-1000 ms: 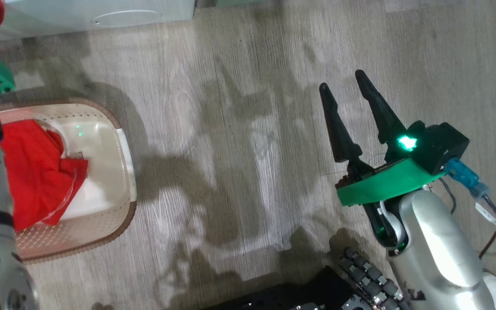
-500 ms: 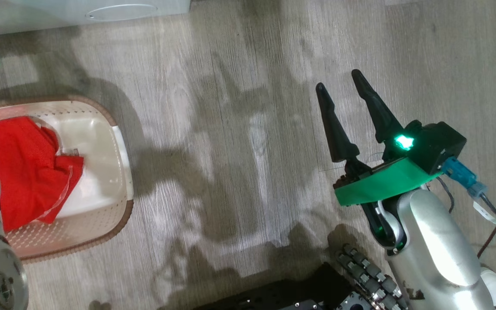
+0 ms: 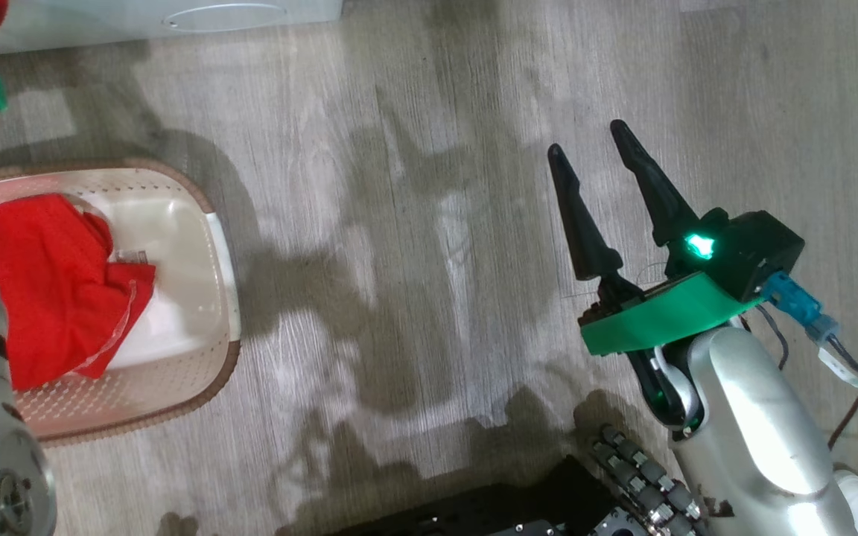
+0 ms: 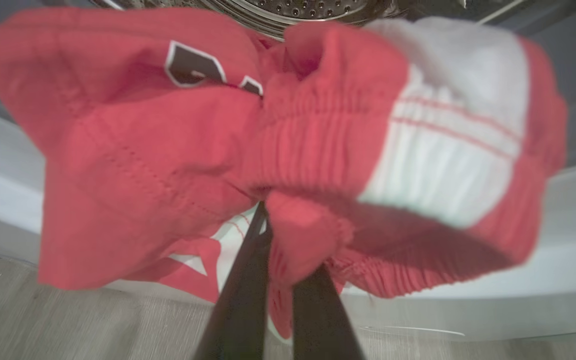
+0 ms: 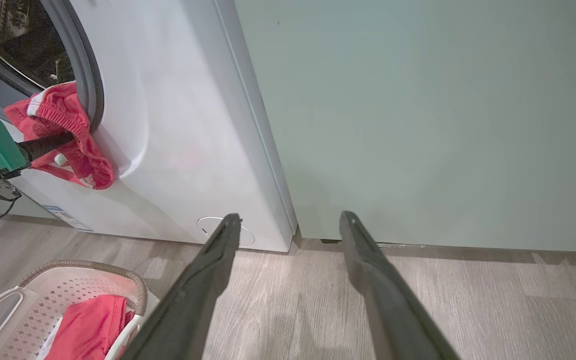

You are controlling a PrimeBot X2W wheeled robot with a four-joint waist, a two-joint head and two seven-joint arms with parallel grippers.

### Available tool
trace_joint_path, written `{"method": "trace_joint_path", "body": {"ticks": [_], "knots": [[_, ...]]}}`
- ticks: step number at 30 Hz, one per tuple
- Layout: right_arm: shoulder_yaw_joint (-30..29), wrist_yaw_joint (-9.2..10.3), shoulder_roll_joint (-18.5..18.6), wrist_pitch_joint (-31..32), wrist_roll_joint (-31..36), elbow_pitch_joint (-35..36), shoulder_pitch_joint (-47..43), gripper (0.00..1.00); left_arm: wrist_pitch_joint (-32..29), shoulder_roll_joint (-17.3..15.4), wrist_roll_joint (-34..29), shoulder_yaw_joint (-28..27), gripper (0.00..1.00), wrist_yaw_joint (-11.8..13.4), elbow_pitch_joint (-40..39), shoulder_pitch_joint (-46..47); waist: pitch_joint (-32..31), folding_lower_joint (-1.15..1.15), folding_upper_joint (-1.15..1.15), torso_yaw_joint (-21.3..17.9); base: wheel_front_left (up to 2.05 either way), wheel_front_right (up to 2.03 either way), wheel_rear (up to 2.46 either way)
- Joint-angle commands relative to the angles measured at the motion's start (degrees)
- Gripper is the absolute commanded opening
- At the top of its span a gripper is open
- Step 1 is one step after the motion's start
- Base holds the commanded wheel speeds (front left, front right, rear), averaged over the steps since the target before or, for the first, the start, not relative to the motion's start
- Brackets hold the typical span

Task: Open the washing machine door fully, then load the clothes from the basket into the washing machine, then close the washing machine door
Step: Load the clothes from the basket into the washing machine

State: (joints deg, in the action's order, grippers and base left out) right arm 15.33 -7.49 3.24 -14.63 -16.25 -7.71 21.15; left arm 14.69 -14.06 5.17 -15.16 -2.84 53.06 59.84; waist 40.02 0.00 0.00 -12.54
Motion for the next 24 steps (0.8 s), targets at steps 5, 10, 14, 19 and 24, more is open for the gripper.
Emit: {"method": "trace_joint_path", "body": {"ticks": [5,10,14,19,24], "knots": [[0.9,0.0,-0.4,-0.4,-0.1,1.1,-0.4,1.0,0.3,-1.8,0.6,-1.0,0.0,-1.2,-6.1,-0.8,-0.9,0.0,0.0,0.3,0.0,0.0,0.0],[0.9,0.0,-0.4,-0.4,-0.8,0.9,-0.5,1.0,0.3,-1.6,1.5,-2.0,0.0,-2.4,-10.8,-3.2,-2.1,0.0,0.0,0.3,0.0,0.0,0.0],[0.9,0.0,-0.4,-0.4,-1.0,0.7,-0.6,1.0,0.3,-1.8,1.0,-1.1,0.0,-3.3,-15.0,-3.9,-3.0,0.0,0.0,0.3,0.0,0.0,0.0],[1.5,0.0,-0.4,-0.4,-1.9,1.2,-0.3,1.0,0.3,-2.8,0.9,0.7,0.0,-4.0,-16.7,-0.9,-2.5,0.0,0.0,-0.6,0.0,0.0,0.0],[2.1,0.0,-0.4,-0.4,-3.4,1.7,-0.2,1.0,-0.8,-6.9,1.3,4.6,0.0,-4.5,-12.9,7.7,-0.3,0.0,0.0,-2.6,0.0,0.0,0.0]]}}
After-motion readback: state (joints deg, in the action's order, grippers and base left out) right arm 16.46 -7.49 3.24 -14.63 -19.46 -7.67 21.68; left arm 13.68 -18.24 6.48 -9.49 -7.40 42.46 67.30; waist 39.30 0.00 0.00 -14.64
